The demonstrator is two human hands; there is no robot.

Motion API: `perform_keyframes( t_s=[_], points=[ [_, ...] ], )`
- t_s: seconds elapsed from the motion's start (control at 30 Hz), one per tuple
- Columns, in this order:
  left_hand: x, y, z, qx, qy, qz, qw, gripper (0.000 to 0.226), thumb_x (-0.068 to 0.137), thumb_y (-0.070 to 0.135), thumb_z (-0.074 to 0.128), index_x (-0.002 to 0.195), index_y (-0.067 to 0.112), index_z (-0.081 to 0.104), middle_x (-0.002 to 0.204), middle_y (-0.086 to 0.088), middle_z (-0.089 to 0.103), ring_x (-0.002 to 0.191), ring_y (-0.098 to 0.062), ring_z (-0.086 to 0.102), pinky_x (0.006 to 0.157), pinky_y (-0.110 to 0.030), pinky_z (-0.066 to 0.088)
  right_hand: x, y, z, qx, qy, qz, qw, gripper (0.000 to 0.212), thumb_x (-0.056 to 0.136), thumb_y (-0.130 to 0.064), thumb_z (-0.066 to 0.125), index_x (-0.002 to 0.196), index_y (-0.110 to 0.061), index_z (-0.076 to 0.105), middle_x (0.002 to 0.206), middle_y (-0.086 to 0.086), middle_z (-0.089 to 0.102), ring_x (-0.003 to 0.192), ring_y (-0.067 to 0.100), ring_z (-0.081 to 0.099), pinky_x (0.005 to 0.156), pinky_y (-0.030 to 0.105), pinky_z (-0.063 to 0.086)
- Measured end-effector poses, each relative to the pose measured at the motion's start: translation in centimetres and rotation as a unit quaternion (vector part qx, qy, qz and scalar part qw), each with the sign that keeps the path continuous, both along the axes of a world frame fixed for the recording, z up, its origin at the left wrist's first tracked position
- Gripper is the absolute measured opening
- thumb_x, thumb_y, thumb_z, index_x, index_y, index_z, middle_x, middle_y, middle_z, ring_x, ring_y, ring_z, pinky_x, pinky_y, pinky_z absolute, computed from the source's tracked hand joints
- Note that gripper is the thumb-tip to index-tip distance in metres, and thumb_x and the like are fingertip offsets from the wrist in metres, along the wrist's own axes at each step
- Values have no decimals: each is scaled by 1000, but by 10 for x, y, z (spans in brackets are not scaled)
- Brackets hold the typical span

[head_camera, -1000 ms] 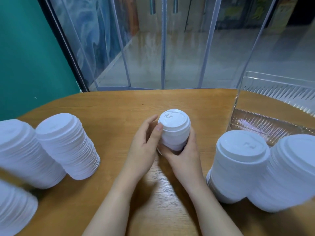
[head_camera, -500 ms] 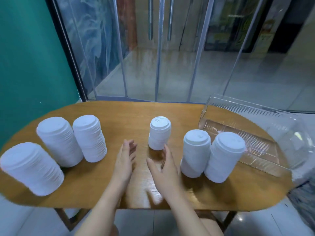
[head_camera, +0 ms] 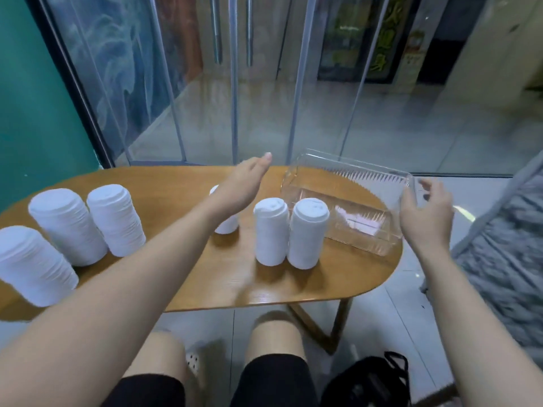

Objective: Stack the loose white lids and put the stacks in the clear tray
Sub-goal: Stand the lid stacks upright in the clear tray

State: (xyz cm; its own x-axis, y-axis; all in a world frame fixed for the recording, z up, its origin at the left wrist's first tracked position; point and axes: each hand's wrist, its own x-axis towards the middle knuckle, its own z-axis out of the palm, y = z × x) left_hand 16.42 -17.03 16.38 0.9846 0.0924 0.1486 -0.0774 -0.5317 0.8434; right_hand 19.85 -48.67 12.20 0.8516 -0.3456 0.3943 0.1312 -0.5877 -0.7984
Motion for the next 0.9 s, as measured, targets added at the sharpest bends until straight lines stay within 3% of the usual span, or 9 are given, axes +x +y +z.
perform_keyframes(
  t_s=[0.07,0.13,0.2,0.27,0.37,0.43,0.57,0.73,0.9],
  points=[
    [22,-11,0,49,25,-31,998,45,110,46,37,132,15,59,128,2,57,116,-13,49,95,-28,34,17,-28,-12,-14,95,-31,995,57,104,-41,50,152,-11,41,157,10,40,144,29,39,113,46,35],
    [49,-17,-1,99,56,-46,993,52,109,44,43,150,11,48,151,-2,51,135,-16,47,105,-29,35,32,-45,-24,-13,155,-23,988,67,104,-40,49,159,-7,29,165,12,30,149,32,32,117,47,31],
    [78,-21,-3,141,86,-52,985,58,109,43,44,157,12,39,162,-4,40,147,-20,38,115,-31,29,47,-51,-34,-4,193,-12,981,66,107,-41,46,158,-4,28,160,15,37,146,34,37,113,45,35],
    [106,-23,-5,165,122,-51,977,59,109,42,42,159,11,34,165,-5,34,151,-22,34,119,-33,26,62,-53,-42,9,215,-3,977,43,109,-35,40,137,-3,48,127,15,55,119,34,54,86,39,45],
    [139,-22,-14,196,173,-49,964,58,110,38,40,159,7,33,166,-7,32,151,-27,33,121,-37,26,80,-54,-53,23,202,-6,979,25,107,-17,38,99,0,54,92,15,60,77,30,52,57,32,34],
    [156,-13,-22,191,202,-53,959,51,108,36,43,148,5,49,154,-10,49,142,-30,45,117,-39,34,87,-53,-53,38,185,5,982,23,106,-16,41,100,-5,59,97,13,65,74,24,52,60,32,37],
    [179,4,-43,185,181,-51,965,39,99,33,49,110,0,67,107,-12,71,100,-30,64,96,-42,49,99,-43,-56,50,177,66,981,42,105,-4,40,138,-18,61,120,-8,58,114,15,55,96,28,40],
    [185,36,-50,155,194,-1,969,29,105,32,50,109,10,69,110,-10,73,103,-29,68,100,-46,52,119,-20,-59,48,172,108,978,55,102,3,39,150,-21,52,118,-14,56,112,9,51,99,23,37],
    [181,53,-43,191,203,28,960,39,105,31,50,100,-3,67,103,-20,72,94,-32,66,93,-48,52,135,-10,-65,41,155,163,973,52,104,-9,46,149,-34,51,107,-51,52,108,-9,56,103,27,41]
  ],
)
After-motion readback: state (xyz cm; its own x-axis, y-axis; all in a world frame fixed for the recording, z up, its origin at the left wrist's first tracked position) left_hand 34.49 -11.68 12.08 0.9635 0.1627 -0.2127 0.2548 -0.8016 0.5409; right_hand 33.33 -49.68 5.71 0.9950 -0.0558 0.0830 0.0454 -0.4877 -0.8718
